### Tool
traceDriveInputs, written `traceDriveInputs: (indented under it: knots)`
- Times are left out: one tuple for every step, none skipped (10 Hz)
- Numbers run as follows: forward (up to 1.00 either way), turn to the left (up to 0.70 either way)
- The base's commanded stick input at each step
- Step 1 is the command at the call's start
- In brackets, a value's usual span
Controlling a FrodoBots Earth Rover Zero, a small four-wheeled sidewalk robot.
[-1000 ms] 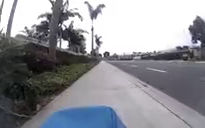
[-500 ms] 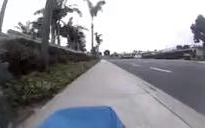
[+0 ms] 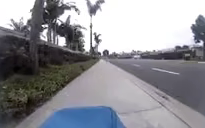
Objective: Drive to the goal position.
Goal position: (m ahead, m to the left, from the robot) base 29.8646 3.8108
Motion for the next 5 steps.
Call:
traceDriveInputs:
  knots:
    - [1.0,0.0]
    - [1.0,0.0]
    - [1.0,0.0]
    - [1.0,0.0]
    - [1.0,0.07]
